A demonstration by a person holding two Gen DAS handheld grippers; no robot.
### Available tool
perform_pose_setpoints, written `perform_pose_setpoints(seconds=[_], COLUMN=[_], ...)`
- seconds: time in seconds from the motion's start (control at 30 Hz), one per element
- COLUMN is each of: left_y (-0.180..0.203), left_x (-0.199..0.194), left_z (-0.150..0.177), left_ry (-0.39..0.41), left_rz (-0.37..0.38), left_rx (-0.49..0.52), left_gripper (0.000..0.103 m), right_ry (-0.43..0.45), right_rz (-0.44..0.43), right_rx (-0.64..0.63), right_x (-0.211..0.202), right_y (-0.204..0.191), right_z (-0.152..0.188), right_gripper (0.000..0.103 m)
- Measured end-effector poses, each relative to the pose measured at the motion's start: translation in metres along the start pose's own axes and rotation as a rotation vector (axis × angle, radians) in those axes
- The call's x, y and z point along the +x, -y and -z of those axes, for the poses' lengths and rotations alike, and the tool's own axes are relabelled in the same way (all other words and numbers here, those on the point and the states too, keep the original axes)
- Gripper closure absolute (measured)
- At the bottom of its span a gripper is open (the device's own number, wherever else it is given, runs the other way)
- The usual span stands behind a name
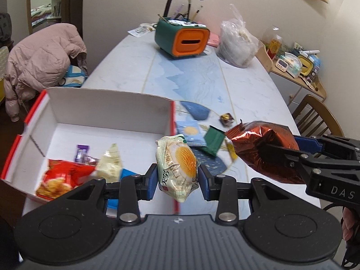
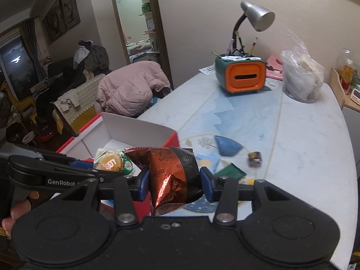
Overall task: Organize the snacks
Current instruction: 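Carry the pastry packet and foil bag into the box and open both tools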
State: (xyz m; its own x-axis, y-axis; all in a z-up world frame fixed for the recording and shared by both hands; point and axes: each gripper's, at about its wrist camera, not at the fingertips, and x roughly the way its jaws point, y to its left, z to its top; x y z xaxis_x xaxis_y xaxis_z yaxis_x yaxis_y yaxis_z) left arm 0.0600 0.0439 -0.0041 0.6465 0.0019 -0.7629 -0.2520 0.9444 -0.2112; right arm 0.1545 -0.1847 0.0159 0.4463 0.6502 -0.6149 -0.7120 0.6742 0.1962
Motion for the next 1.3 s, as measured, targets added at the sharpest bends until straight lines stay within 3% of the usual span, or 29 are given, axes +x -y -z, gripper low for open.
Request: perform_pose_setpoints(seconds=[0.7,1.1,1.3], left_y=[-0.120,-0.172,-0.175], left_x=[-0.010,0.025,0.053], left_z=[-0.015,-0.033,-0.038], left_ry=[-0.005,-0.061,-0.102], left_rz=[-0.094,-0.134,-0.144], left_rx=[-0.053,-0.092,-0.045], left_gripper=[0.065,0.065,0.065], right_ry=[-0.055,-0.128,-0.174], right_rz=[-0.012,0.039,0.048], right_rx=[-0.064,-0.068,-0.058], right_x=[0.075,0.132,0.156], right_y=[-0.091,-0.101,-0.103], right_z=[-0.015,-0.017,-0.012], right_gripper=[0.058,0.058,0.058])
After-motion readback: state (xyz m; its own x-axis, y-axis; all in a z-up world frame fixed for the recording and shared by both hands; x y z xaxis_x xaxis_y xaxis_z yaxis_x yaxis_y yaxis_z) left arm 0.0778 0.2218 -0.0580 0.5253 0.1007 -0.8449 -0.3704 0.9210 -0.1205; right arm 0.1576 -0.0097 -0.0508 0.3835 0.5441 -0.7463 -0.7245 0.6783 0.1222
